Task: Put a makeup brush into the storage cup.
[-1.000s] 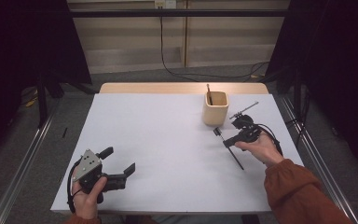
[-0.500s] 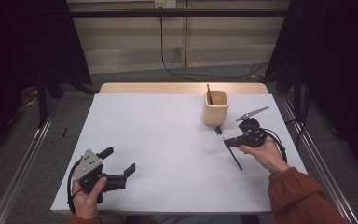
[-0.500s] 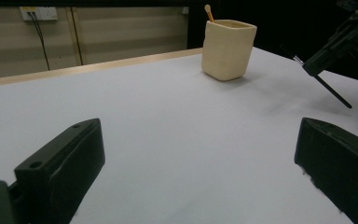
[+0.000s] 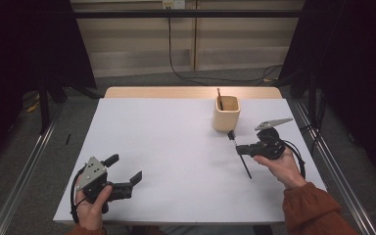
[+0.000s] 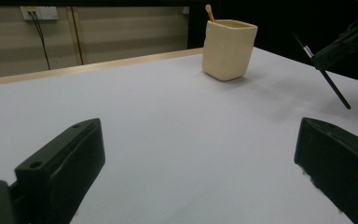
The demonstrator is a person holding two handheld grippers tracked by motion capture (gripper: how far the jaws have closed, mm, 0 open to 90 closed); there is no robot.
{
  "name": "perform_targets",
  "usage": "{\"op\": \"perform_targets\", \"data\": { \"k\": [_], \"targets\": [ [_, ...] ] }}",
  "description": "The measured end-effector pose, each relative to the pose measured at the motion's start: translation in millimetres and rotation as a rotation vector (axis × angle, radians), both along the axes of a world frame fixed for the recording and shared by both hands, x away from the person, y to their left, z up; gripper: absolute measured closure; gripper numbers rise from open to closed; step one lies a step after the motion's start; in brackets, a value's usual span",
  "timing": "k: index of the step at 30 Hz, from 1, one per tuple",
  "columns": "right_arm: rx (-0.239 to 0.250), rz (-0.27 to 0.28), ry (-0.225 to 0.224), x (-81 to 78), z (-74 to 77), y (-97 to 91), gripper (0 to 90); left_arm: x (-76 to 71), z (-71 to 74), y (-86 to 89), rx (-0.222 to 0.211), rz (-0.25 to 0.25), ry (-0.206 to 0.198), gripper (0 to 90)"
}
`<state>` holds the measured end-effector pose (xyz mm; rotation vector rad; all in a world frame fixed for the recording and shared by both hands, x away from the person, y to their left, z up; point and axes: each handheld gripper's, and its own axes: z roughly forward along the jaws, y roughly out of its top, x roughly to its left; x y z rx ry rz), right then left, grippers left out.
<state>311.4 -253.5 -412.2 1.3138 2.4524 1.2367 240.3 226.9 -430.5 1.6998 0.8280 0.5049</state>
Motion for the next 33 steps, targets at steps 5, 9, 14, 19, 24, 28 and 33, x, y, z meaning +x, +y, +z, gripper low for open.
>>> {"op": "perform_targets", "data": {
  "k": [5,9,14,19,24,28,33],
  "targets": [
    [0.030,-0.005,-0.051,-5.0,1.0,-3.6,86.6,0.0,0.1,0.8,0.000,0.006,0.000,1.5],
    [0.059,-0.009,-0.081,-7.5,2.0,-5.8,86.6,0.1,0.1,0.5,0.001,0.006,-0.001,1.5],
    [0.093,-0.031,-0.084,-9.0,0.7,-9.2,86.6,0.2,0.2,0.2,0.003,-0.003,0.000,1.8],
    [0.114,-0.035,-0.133,-13.5,3.1,-10.0,86.5,-0.2,0.5,0.3,-0.002,-0.001,0.000,1.7],
    [0.146,-0.032,-0.188,-17.8,5.4,-11.5,86.5,0.0,0.4,0.5,-0.005,0.001,-0.001,1.6],
    [0.179,-0.042,-0.229,-20.2,6.1,-15.1,86.5,0.0,0.6,0.3,-0.004,0.001,-0.002,1.6],
    [0.220,-0.063,-0.266,-24.5,7.6,-20.5,86.6,0.5,0.6,0.3,-0.001,-0.004,-0.002,1.6]
  ]
}}
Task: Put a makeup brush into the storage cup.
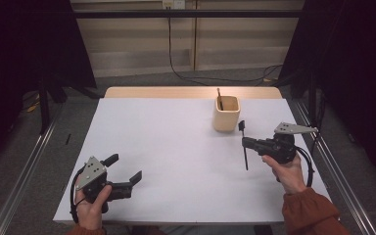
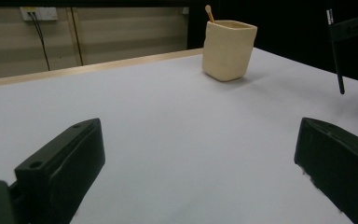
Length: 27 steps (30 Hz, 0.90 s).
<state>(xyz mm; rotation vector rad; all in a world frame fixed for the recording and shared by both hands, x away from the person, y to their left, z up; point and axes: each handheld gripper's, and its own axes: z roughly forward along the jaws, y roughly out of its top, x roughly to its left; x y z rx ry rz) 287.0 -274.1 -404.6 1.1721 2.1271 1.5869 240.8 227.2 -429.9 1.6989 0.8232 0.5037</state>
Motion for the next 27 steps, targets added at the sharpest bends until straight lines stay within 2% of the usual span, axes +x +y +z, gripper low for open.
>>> {"op": "perform_targets", "data": {
  "k": [2,4,8,12,27],
  "targets": [
    [0.016,-0.008,-0.017,-1.6,1.5,-2.5,86.5,-0.2,0.1,0.2,-0.002,0.001,-0.001,1.6],
    [0.030,-0.005,-0.016,-2.1,2.2,-4.2,86.6,-0.3,0.4,0.4,0.000,0.002,-0.001,1.6],
    [0.037,-0.010,-0.012,-2.4,1.5,-5.8,86.5,-0.3,0.4,0.4,-0.001,0.002,-0.001,1.6],
    [0.041,0.001,-0.034,-3.2,4.2,-5.3,86.5,0.4,0.1,-0.9,-0.001,-0.001,0.002,1.7],
    [0.084,-0.003,-0.104,-0.3,26.0,-7.8,86.6,-0.2,0.3,0.2,-0.006,0.007,0.000,1.7]
  ]
}}
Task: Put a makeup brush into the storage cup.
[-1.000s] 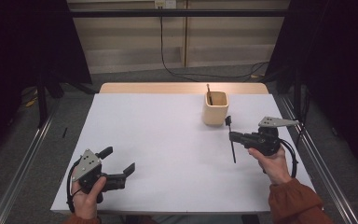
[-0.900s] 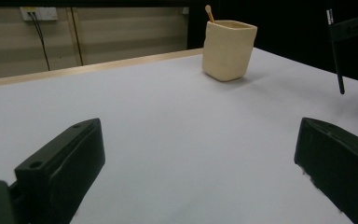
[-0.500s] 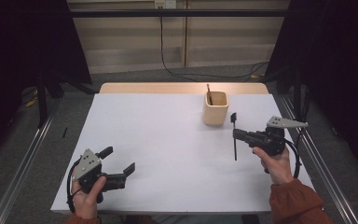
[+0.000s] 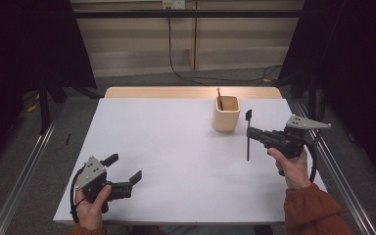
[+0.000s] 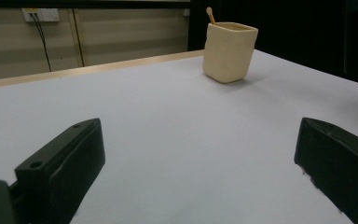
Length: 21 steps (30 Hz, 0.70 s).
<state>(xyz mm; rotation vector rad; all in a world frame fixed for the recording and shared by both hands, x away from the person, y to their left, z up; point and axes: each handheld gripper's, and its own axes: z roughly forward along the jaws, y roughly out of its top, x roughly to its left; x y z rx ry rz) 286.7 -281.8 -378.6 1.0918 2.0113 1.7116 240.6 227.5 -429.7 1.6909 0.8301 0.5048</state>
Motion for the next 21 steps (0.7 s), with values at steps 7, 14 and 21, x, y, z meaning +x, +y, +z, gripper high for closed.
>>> {"op": "perform_targets", "data": {
  "k": [7,14,21],
  "targets": [
    [0.010,0.012,-0.010,6.3,7.2,-1.3,86.5,0.0,-0.1,-0.2,-0.002,0.001,0.004,1.6],
    [0.020,-0.003,-0.030,13.5,18.7,-4.1,86.5,0.5,-0.2,0.2,-0.002,-0.001,0.003,1.7],
    [0.013,-0.016,-0.027,21.8,25.2,-1.9,86.5,0.6,-0.3,-0.8,0.002,-0.002,0.002,1.7]
  ]
}}
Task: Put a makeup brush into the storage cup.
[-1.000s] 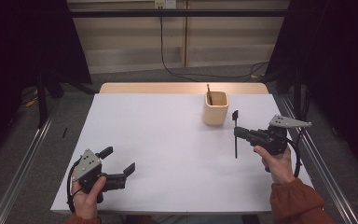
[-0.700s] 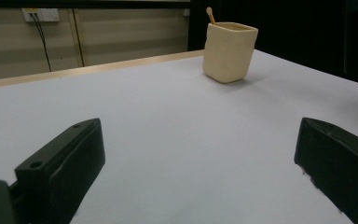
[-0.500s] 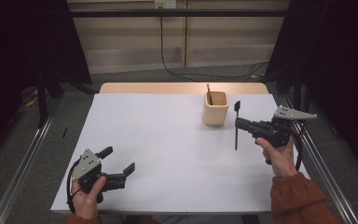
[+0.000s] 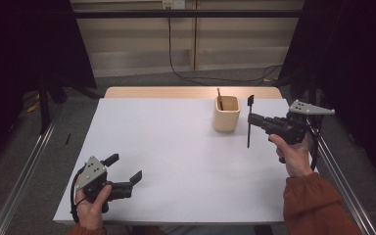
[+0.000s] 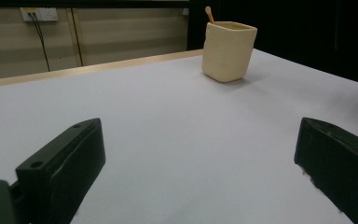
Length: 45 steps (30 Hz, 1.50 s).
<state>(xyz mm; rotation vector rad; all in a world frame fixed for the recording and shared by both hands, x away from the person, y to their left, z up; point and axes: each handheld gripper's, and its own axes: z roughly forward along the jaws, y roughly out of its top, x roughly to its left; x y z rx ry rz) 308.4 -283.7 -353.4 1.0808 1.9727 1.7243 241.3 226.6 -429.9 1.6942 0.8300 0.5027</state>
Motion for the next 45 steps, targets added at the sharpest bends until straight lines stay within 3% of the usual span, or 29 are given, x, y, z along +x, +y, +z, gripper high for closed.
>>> {"op": "perform_targets", "data": {
  "k": [24,36,45],
  "targets": [
    [-0.019,-0.013,-0.043,26.6,20.0,15.5,86.5,-0.1,0.0,0.3,-0.005,-0.008,-0.006,1.7],
    [-0.069,-0.037,-0.047,51.6,28.8,23.9,86.5,0.2,-0.1,-0.1,-0.001,-0.010,-0.002,1.6],
    [-0.067,-0.055,-0.050,69.7,33.7,25.7,86.5,0.5,-0.1,-0.6,-0.002,-0.014,-0.001,1.6]
  ]
}}
